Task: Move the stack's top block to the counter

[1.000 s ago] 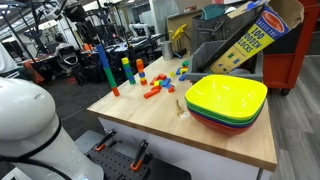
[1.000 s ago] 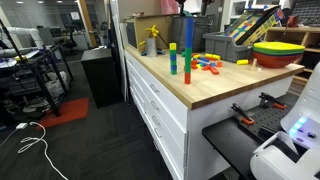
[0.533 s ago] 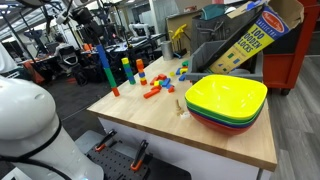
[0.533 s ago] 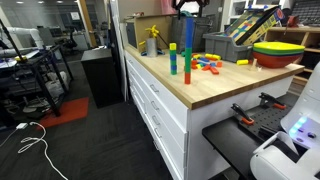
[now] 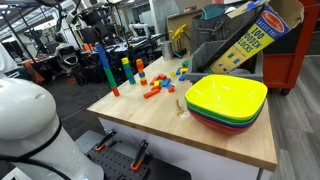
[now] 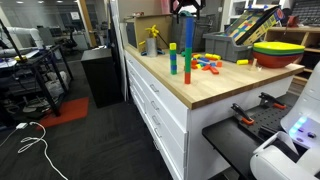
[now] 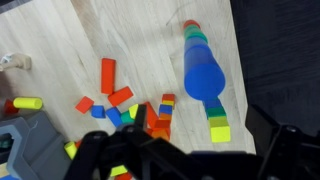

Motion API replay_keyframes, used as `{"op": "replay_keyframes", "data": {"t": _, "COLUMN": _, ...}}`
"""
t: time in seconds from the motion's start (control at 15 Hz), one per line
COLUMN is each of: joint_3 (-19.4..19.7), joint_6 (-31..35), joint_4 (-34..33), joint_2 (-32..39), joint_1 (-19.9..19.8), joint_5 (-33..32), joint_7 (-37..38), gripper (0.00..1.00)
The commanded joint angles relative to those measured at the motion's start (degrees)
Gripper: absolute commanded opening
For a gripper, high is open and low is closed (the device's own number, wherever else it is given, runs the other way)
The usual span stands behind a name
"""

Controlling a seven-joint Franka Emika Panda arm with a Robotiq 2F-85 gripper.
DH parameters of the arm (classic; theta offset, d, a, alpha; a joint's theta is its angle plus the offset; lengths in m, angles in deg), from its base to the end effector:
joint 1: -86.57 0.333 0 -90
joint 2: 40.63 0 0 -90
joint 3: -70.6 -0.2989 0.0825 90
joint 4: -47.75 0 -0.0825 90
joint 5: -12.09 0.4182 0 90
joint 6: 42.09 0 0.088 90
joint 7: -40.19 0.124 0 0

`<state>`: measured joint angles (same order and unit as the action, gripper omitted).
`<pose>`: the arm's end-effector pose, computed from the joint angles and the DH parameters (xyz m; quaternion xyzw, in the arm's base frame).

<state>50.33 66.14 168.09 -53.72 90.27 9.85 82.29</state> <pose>0.4819 0.2171 0.4678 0.9862 -0.1554 0.0325 0.0478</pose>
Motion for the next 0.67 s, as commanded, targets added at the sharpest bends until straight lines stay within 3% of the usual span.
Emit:
{"op": "replay_keyframes", "data": {"t": 0.0, "joint_3": 2.3, "joint_6": -5.5, "joint_4": -2.6, "joint_2": 1.0, "joint_1": 1.9, "joint_5": 0.7, "joint_7": 1.1, "gripper": 1.0}}
{"op": "replay_keyframes", "data": {"t": 0.6, "joint_3": 5.3, "joint_6": -4.1, "joint_4": 1.2, "joint_2": -1.6, "joint_1": 3.6, "joint_5": 8.1, "joint_7": -0.3, "gripper": 1.0}}
